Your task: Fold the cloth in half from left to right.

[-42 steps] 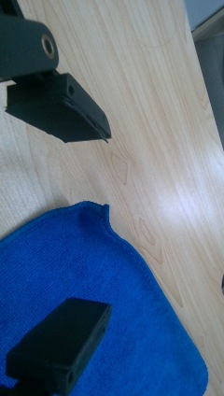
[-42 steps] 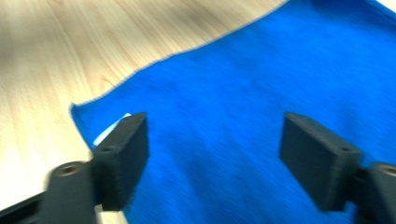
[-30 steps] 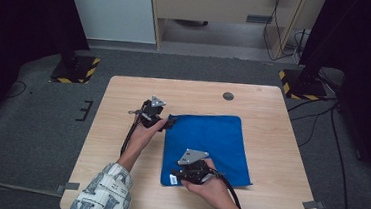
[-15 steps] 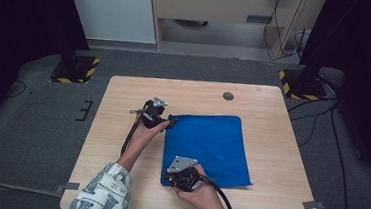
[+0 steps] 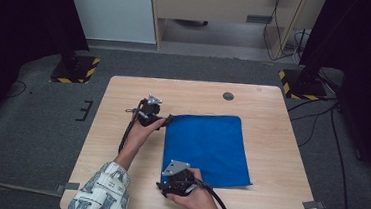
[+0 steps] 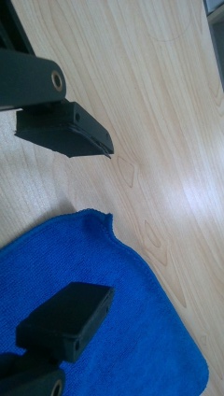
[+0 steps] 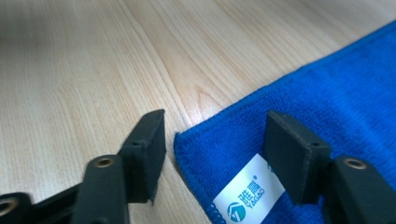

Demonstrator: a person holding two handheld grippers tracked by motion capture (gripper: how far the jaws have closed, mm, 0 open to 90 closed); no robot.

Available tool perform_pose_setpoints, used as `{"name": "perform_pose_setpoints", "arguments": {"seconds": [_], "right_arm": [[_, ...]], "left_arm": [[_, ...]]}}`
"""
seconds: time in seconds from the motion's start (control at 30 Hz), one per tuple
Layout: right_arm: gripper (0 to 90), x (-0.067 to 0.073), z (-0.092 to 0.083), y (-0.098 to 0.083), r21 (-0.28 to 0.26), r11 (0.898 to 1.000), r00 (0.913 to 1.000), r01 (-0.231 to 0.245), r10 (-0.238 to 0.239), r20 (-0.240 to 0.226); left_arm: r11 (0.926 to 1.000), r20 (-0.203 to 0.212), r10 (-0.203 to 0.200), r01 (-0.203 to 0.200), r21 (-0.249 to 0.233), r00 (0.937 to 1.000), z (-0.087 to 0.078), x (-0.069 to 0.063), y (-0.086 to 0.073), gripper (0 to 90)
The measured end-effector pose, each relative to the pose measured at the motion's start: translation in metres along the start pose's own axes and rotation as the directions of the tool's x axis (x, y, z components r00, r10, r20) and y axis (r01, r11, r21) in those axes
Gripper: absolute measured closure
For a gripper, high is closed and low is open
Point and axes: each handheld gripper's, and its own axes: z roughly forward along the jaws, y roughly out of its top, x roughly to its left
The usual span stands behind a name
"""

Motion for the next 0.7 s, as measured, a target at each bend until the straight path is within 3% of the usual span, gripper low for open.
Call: {"name": "perform_pose_setpoints", "arguments": {"seconds": [0.07,0.17,0.23,0.3,0.37,0.43,0.5,0.6,0.7], "right_arm": [[40.8,-0.001,0.0,-0.001,-0.007,1.0,1.0,0.007,-0.007,0.002],[56.0,-0.004,-0.002,-0.002,-0.01,1.0,1.0,0.003,-0.003,0.009],[64.1,-0.007,-0.004,-0.002,-0.007,1.0,0.9998,-0.005,0.005,0.02],[72.8,-0.008,-0.005,-0.001,0.003,1.0,0.9995,-0.007,0.007,0.031],[80.9,-0.009,-0.005,0.0,0.007,1.0,0.9992,-0.006,0.005,0.04],[84.5,-0.01,-0.004,0.001,0.011,1.0,0.9988,-0.01,0.01,0.047],[85.5,-0.01,-0.004,0.002,0.013,1.0,0.9987,-0.023,0.022,0.046],[85.4,-0.005,-0.001,0.003,0.0,1.0,0.999,-0.019,0.019,0.04],[84.9,0.0,0.003,0.005,-0.012,1.0,0.9994,-0.021,0.021,0.028]], "left_arm": [[1.0,0.01,0.003,-0.003,-0.002,0.9999,0.001,-0.002,0.0,25.7],[0.9991,-0.029,0.043,-0.043,0.0,0.9987,0.001,-0.001,0.001,25.9],[0.9988,-0.022,0.048,-0.048,0.003,0.9986,0.003,-0.002,0.0,27.3],[0.9994,0.012,0.033,-0.033,0.005,0.9994,0.006,-0.004,-0.001,27.4],[0.9988,-0.017,0.049,-0.049,0.004,0.9987,0.008,-0.003,-0.001,27.9],[0.9988,-0.011,0.049,-0.049,0.001,0.9987,0.009,-0.003,-0.001,28.7],[0.9979,-0.032,0.064,-0.064,-0.005,0.9974,0.01,-0.002,-0.001,29.4],[0.9969,-0.061,0.077,-0.078,-0.014,0.9952,0.011,0.002,-0.001,30.9],[0.9969,-0.063,0.075,-0.076,-0.021,0.9952,0.014,0.006,-0.003,31.8]]}}
